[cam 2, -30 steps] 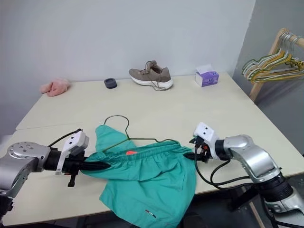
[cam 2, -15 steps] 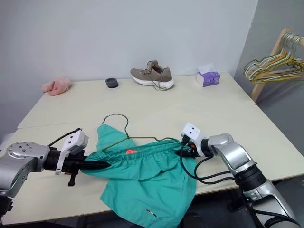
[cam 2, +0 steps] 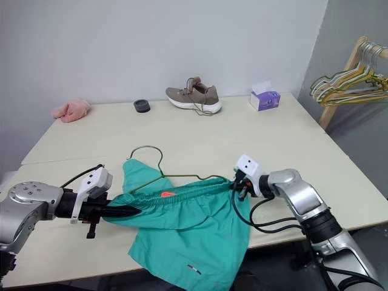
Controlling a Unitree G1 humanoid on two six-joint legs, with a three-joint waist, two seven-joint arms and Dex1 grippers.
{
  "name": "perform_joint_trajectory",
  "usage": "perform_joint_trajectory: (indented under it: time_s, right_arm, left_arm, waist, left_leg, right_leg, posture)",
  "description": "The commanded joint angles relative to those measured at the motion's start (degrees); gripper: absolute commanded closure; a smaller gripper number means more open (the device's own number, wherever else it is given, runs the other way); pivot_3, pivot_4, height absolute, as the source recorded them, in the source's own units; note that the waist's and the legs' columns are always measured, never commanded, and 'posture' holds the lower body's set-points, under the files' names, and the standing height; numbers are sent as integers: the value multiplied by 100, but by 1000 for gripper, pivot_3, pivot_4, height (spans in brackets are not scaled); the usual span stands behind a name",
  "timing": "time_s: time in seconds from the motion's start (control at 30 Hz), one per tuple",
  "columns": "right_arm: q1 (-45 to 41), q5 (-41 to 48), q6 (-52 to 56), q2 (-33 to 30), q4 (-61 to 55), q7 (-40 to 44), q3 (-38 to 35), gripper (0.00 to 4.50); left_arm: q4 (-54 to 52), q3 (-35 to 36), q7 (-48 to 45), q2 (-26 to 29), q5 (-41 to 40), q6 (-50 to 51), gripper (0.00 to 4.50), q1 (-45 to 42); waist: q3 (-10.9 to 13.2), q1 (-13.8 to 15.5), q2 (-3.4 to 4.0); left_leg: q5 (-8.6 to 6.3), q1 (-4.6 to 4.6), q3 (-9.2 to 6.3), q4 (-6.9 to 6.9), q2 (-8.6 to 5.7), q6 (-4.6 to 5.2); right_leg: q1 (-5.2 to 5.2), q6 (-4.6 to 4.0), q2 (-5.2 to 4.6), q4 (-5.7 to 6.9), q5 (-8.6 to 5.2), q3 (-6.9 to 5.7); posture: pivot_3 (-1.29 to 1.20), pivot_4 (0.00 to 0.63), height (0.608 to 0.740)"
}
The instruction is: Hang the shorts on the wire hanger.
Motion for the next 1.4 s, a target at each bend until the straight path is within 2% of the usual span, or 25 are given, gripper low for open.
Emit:
perform_joint_trajectory:
  time_s: [0.03,0.3,0.5,0.7,0.87,0.97,1.2,1.3,1.4]
  right_arm:
    - [26,34,66,-290,-204,-12,-422,4485]
    - [162,286,281,-681,-685,70,-607,4485]
    - [40,541,636,-685,-1330,44,-632,4485]
    - [-276,593,786,-535,-2100,102,-182,4485]
    - [-451,543,674,-503,-2300,249,171,4485]
    - [-469,484,539,-598,-2309,313,230,3902]
    - [-299,565,530,-1205,-2314,546,-92,1505]
    - [-203,514,427,-1359,-2248,561,-104,1505]
    - [-225,414,314,-1243,-2177,538,120,1505]
  left_arm:
    - [91,134,-97,198,142,-164,4500,27]
    - [186,49,-139,302,412,-428,4500,91]
    - [182,-46,-81,287,540,-554,4500,65]
    - [43,-236,87,-4,601,-509,4500,-117]
    - [-20,-369,201,-220,617,-431,4500,-302]
    - [-134,-389,235,-297,574,-347,4500,-307]
    - [-330,-303,278,-365,462,-224,4500,-214]
    - [-417,-303,278,-384,429,-183,4500,-189]
    - [-525,-364,311,-444,408,-74,4500,-262]
  waist:
    - [0,-1,0]
    - [0,-1,1]
    - [0,-5,1]
    - [1,-5,2]
    - [-1,-8,-1]
    - [0,-6,-1]
    - [0,3,-1]
    - [-1,2,-1]
    - [-1,-20,-1]
  left_leg:
    - [0,0,0,0,0,0]
    - [0,0,0,0,0,0]
    - [0,1,-1,0,1,0]
    - [0,0,0,0,0,0]
    - [0,0,-1,0,1,0]
    - [0,-1,0,1,0,0]
    - [0,-1,-2,0,-1,0]
    - [0,-1,-1,0,-1,0]
    - [0,0,0,0,0,0]
  right_leg:
    - [0,0,0,0,0,0]
    - [0,0,0,-1,0,0]
    - [0,0,0,-1,-1,-1]
    - [0,1,0,-1,-1,0]
    - [-1,1,0,-1,-1,-1]
    - [0,1,-2,-3,-1,0]
    - [0,1,-3,-3,-1,-2]
    - [0,1,-3,-3,-1,-1]
    - [0,1,-2,-2,-1,-2]
  posture:
    - [-145,0,740]
    - [-148,0,740]
    - [-149,0,740]
    - [-156,0,740]
    - [-159,0,740]
    - [-157,0,740]
    - [-151,0,740]
    - [-155,0,740]
    - [-162,0,740]
